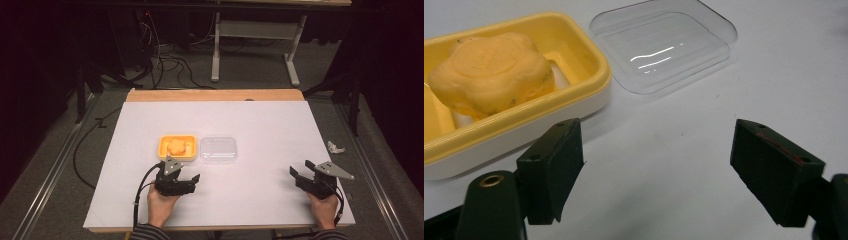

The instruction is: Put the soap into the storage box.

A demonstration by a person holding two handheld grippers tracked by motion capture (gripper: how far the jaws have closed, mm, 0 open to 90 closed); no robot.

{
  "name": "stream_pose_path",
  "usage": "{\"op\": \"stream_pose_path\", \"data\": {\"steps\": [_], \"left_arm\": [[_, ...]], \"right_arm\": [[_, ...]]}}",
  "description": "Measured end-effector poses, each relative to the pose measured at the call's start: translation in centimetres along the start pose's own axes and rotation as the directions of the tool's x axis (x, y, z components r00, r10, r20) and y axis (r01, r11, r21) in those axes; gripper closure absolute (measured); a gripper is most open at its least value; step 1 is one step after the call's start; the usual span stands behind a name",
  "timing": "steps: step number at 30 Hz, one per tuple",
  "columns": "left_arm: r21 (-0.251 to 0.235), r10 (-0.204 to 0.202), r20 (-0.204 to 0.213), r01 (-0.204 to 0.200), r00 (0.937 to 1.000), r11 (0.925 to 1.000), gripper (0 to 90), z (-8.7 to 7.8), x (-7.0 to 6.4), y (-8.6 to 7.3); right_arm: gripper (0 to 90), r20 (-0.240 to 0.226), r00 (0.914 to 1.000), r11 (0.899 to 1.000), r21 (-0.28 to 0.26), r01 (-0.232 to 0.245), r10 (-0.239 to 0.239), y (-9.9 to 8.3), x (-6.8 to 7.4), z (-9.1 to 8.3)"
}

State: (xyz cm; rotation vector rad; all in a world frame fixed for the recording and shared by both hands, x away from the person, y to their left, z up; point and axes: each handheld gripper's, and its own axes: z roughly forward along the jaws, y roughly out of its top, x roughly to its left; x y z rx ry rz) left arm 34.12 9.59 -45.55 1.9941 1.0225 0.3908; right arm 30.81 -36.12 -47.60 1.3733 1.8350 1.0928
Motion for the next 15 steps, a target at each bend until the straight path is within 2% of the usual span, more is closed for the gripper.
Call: {"op": "stream_pose_path", "data": {"steps": [15], "left_arm": [[0.017,0.031,-0.017,-0.031,0.9994,0.9994,21.6,1.8,-0.5,-0.4]], "right_arm": [[32.0,-0.001,1.0000,1.000,0.002,0.005,-0.005,0.0,0.0,0.0]]}}
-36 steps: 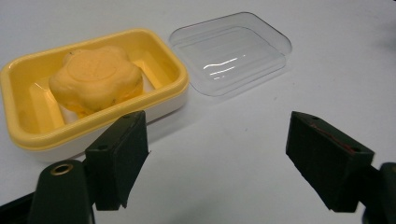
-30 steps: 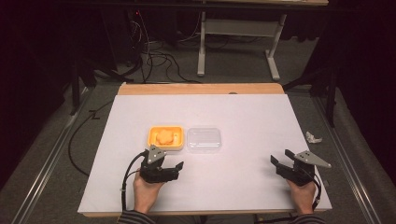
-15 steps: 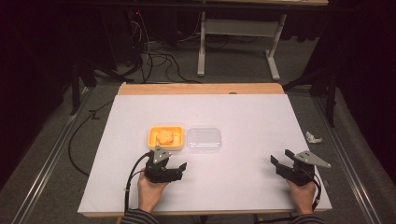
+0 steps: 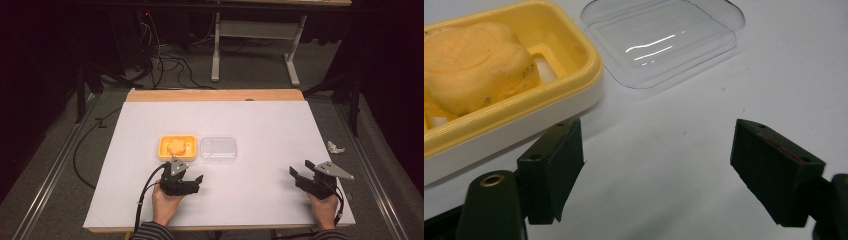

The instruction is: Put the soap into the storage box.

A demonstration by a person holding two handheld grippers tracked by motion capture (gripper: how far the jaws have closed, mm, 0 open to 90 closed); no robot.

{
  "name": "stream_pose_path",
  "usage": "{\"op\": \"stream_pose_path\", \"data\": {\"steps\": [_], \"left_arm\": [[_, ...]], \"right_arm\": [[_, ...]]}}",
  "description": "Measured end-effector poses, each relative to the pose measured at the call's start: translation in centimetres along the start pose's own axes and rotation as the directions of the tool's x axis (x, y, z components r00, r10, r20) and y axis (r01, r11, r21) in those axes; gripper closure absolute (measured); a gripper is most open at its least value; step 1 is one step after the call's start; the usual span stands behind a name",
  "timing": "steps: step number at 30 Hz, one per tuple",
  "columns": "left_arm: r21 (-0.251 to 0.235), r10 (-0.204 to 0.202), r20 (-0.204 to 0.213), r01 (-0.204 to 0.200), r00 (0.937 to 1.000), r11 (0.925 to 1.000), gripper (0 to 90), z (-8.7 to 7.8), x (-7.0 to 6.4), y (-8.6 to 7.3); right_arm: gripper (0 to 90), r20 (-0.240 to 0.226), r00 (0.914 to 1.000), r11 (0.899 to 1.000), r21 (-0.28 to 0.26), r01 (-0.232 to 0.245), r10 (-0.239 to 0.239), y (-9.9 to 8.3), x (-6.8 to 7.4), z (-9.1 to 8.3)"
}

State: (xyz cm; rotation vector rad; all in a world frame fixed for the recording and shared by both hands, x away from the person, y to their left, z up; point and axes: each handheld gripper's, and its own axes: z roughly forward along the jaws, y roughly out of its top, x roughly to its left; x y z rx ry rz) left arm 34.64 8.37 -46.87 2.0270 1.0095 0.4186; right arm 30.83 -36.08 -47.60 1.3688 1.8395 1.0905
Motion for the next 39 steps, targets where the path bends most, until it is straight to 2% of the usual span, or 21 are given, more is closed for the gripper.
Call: {"op": "stream_pose_path", "data": {"steps": [9,12,17,26,29,39], "left_arm": [[0.020,0.027,-0.009,-0.027,0.9996,0.9994,21.5,0.7,-0.2,-0.3],[0.022,0.023,-0.010,-0.023,0.9997,0.9995,21.4,1.1,-0.2,-0.4],[0.012,0.059,-0.025,-0.058,0.9980,0.9982,22.0,1.4,-0.5,-0.6],[0.013,0.040,-0.033,-0.040,0.9986,0.9991,21.0,1.7,-0.4,-0.7],[-0.014,0.033,-0.049,-0.034,0.9982,0.9993,22.2,1.5,-0.4,-0.8],[-0.025,0.042,-0.061,-0.044,0.9973,0.9987,21.0,1.4,-0.5,-0.9]], "right_arm": [[32.0,0.002,1.0000,1.000,0.008,0.001,-0.001,0.0,0.1,0.0],[32.0,0.002,1.0000,1.000,0.008,0.004,-0.004,0.0,0.1,0.1],[32.0,0.001,1.0000,1.000,0.000,0.006,-0.006,0.0,0.1,0.0],[31.9,-0.001,1.0000,1.000,-0.009,0.007,-0.007,0.0,0.0,-0.1],[31.9,0.000,1.0000,1.000,-0.009,0.009,-0.009,0.0,0.1,-0.1],[31.9,-0.001,1.0000,1.000,-0.010,0.002,-0.002,-0.1,0.0,-0.1]]}}
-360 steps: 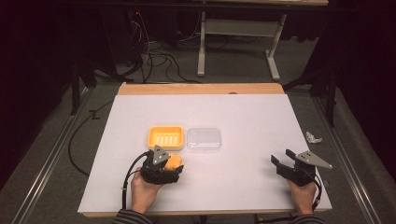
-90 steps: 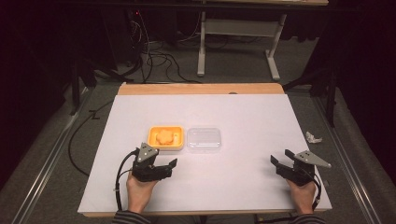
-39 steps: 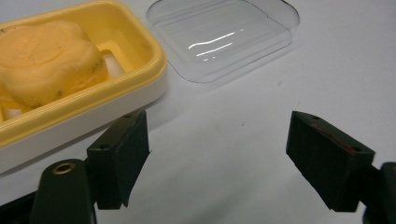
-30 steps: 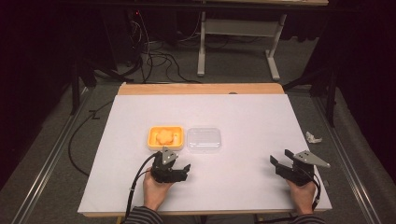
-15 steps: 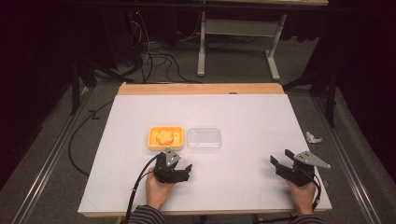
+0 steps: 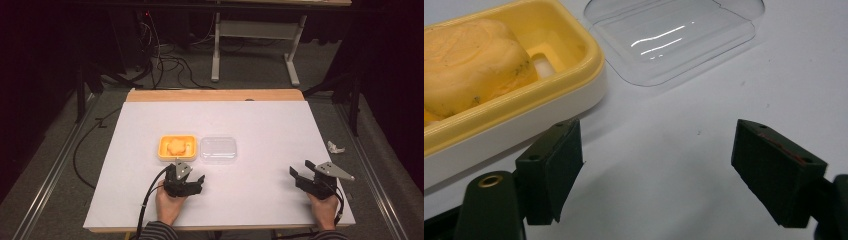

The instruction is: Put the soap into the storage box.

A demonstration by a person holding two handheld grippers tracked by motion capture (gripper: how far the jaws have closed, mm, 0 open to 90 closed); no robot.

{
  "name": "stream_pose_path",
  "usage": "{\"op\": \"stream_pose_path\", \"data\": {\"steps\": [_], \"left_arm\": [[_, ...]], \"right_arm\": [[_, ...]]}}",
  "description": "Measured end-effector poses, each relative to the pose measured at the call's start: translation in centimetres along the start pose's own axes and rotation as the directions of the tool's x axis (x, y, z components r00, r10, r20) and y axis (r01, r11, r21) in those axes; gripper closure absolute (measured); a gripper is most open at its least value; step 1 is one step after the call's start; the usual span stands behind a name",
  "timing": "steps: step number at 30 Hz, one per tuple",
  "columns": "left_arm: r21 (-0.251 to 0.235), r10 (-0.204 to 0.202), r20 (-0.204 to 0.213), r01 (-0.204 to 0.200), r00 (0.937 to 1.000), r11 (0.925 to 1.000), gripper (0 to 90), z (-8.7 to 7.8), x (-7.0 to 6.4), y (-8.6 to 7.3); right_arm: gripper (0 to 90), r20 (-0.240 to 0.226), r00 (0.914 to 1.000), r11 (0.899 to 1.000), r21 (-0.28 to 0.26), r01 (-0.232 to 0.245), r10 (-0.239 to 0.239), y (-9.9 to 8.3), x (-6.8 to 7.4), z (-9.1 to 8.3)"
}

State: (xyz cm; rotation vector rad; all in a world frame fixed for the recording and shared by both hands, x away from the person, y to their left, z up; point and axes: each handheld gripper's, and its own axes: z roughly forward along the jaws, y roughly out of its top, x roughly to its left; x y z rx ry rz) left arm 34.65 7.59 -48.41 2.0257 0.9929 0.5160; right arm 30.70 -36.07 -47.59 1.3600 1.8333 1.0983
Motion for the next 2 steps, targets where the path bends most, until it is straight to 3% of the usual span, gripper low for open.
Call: {"op": "stream_pose_path", "data": {"steps": [2], "left_arm": [[0.000,0.000,0.001,0.000,1.0000,1.0000,21.3,0.00,-0.01,0.00]], "right_arm": [[31.9,-0.001,1.0000,1.000,0.000,0.001,-0.001,0.00,0.01,0.00]]}}
